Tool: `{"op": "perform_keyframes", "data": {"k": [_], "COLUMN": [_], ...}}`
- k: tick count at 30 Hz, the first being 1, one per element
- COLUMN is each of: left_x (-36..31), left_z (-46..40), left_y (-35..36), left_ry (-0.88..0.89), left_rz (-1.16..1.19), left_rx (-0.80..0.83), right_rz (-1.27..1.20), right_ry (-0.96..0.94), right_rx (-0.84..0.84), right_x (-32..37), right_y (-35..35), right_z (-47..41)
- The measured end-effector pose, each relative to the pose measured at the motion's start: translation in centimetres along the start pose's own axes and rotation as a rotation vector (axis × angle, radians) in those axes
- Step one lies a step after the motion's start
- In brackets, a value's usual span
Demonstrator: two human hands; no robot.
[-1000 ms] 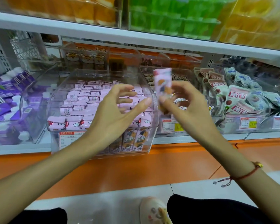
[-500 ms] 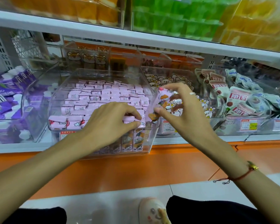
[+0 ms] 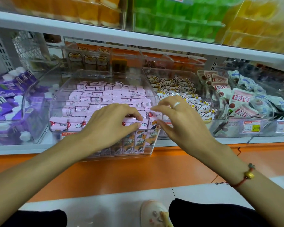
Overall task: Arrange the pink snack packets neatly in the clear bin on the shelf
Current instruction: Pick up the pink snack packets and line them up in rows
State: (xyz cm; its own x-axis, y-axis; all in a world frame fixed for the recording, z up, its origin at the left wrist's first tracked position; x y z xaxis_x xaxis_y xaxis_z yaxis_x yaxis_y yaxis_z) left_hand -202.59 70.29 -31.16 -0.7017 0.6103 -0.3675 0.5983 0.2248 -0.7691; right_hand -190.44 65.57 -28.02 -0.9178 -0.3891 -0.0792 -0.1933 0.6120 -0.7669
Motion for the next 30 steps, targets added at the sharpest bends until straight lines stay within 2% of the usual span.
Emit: {"op": "perform_keyframes", "data": {"k": [7, 13, 18, 24, 30], "left_x": [-0.3, 0.3, -1.4, -0.9, -0.3], "left_z": [0.5, 0.8, 0.5, 0.1, 0.1], "left_y": [-0.7, -1.0, 0.3, 0.3, -2.0], "left_ry": [0.083, 0.038, 0.083, -0.002, 0.002], "left_rz": [-0.044, -0.048, -0.072, 0.040, -0.011], "left_rx": [-0.031, -0.067, -0.034, -0.019, -0.087], "right_rz": [0.064, -0.111, 0.012, 0.002, -0.167], "right_ry": [-0.116, 0.063, -0.007, 0.017, 0.077], "right_rx": [0.106, 0.117, 0.188, 0.234, 0.038], "right_x": [1.7, 0.3, 0.4, 0.5, 0.0], "right_y": [1.2, 1.1, 1.9, 2.6, 0.5], "right_z": [0.9, 0.3, -0.3, -1.0, -1.3]}}
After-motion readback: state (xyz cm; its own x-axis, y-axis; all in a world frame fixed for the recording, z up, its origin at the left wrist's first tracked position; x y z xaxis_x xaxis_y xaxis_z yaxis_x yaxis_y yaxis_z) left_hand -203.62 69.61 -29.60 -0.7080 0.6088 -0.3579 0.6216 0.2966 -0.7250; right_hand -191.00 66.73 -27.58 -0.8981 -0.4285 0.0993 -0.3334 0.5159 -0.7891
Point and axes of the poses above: each hand's wrist, its own z-axis away from the middle knuckle, its own y-axis out of the palm, x = y × z, the point moved 9 cm from there along -z, towards the middle knuckle, and after that the axes turned 9 degrees about -x, right-handed, at the moved point
